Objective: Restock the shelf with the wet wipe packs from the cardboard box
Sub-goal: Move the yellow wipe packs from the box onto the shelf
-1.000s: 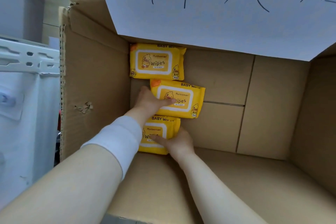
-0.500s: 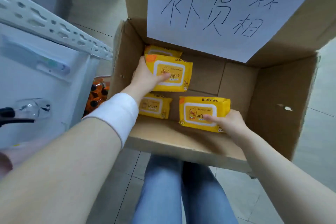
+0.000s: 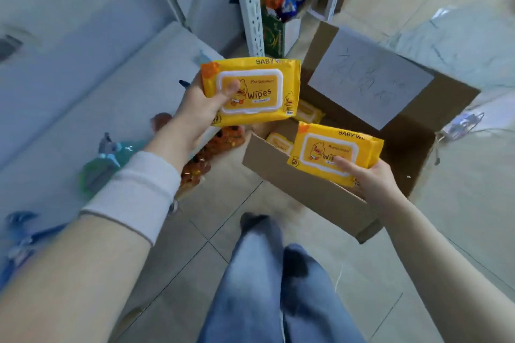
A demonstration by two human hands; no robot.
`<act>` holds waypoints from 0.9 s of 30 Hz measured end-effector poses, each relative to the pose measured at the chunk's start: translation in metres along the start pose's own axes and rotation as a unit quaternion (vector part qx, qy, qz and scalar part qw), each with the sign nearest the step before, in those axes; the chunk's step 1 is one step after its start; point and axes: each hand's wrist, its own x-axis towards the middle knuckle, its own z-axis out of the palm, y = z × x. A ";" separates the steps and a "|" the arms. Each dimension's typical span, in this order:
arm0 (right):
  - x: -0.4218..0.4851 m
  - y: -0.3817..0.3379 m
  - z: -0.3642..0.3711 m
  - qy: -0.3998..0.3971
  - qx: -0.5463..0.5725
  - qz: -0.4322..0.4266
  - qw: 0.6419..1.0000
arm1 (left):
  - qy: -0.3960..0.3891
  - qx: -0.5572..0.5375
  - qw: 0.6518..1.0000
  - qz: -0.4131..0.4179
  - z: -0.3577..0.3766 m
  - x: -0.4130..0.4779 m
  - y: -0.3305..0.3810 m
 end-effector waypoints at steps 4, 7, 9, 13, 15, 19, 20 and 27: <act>-0.061 -0.053 0.055 -0.076 0.010 -0.068 0.995 | 0.089 -0.052 0.993 0.057 -0.078 -0.082 0.037; -0.105 -0.086 0.112 -0.143 -0.001 -0.112 0.983 | 0.163 -0.084 0.977 0.104 -0.143 -0.140 0.049; -0.136 -0.102 0.155 -0.181 -0.021 -0.139 0.973 | 0.202 -0.096 0.966 0.131 -0.189 -0.182 0.052; -0.203 -0.118 0.249 -0.257 -0.057 -0.184 0.947 | 0.266 -0.119 0.941 0.170 -0.284 -0.272 0.041; -0.239 -0.119 0.297 -0.294 -0.066 -0.199 0.932 | 0.307 -0.121 0.928 0.175 -0.329 -0.316 0.029; -0.303 -0.116 0.389 -0.365 -0.089 -0.213 0.902 | 0.380 -0.084 0.906 0.170 -0.411 -0.388 0.003; -0.314 -0.114 0.410 -0.383 -0.090 -0.213 0.895 | 0.395 -0.080 0.900 0.169 -0.428 -0.402 -0.004; -0.350 -0.109 0.549 -0.457 -0.124 -0.242 0.847 | 0.460 -0.112 0.871 0.135 -0.541 -0.442 -0.064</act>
